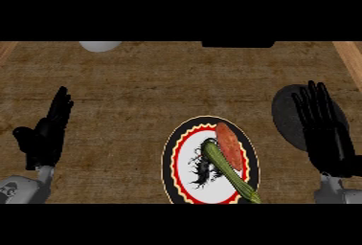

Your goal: Pick the squash from the plate and place it in the pan

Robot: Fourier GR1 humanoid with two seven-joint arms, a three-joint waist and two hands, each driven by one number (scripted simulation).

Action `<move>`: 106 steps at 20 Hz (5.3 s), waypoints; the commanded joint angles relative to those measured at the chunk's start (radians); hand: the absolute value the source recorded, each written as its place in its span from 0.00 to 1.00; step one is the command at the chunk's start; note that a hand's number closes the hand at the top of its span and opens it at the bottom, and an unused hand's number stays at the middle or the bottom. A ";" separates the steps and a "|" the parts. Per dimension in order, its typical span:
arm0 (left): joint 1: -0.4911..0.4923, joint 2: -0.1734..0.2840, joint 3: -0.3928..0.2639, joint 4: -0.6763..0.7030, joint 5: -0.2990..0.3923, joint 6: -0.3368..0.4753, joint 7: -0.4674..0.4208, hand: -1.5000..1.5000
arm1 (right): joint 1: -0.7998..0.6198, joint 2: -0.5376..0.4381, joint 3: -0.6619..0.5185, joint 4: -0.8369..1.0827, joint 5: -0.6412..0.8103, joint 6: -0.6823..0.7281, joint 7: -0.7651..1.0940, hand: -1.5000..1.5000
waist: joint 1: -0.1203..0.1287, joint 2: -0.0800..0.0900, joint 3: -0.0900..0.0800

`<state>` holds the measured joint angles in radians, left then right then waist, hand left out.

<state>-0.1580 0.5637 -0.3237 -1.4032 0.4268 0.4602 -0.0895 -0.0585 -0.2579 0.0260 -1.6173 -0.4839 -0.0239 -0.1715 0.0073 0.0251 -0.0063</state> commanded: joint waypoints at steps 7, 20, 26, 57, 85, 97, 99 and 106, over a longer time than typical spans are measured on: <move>-0.059 -0.129 -0.124 -0.103 0.000 -0.108 -0.071 0.50 | -0.310 -0.240 0.246 -0.030 0.185 0.440 0.061 1.00 | 0.059 -0.021 -0.003; -0.017 -0.198 -0.170 -0.097 -0.050 -0.122 -0.121 0.50 | -0.523 -0.379 0.184 0.396 0.317 0.964 -0.354 0.00 | 0.035 -0.013 0.009; 0.037 -0.195 -0.158 -0.095 -0.053 -0.148 -0.162 0.50 | -0.613 -0.336 0.333 0.335 0.478 0.892 -0.335 0.00 | 0.028 -0.019 0.007; 0.085 -0.289 -0.042 -0.099 -0.188 -0.207 -0.123 0.50 | -0.525 -0.195 0.649 0.355 1.170 0.649 -0.442 0.00 | -0.002 -0.024 0.006; 0.064 -0.347 0.067 -0.135 -0.252 -0.289 -0.039 0.50 | -0.477 -0.045 0.665 0.571 1.480 0.314 -0.609 1.00 | -0.004 -0.024 0.006; 0.149 -0.353 0.081 -0.154 -0.270 -0.240 -0.047 0.50 | -0.406 0.027 0.229 0.531 1.389 0.117 -0.017 1.00 | -0.116 -0.055 0.003; 0.159 -0.358 0.087 -0.148 -0.270 -0.227 -0.046 0.50 | -0.392 0.056 0.174 0.502 1.408 0.037 0.129 1.00 | -0.147 -0.069 0.001; 0.161 -0.354 0.080 -0.160 -0.265 -0.245 -0.045 0.50 | -0.371 0.252 0.137 0.248 1.555 -0.205 0.580 1.00 | -0.103 -0.062 0.001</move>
<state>0.0058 0.2104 -0.2466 -1.5615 0.1571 0.2192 -0.1360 -0.4497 -0.0942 0.1850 -1.2547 1.0026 -0.1256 0.1807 -0.1035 -0.0392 -0.0047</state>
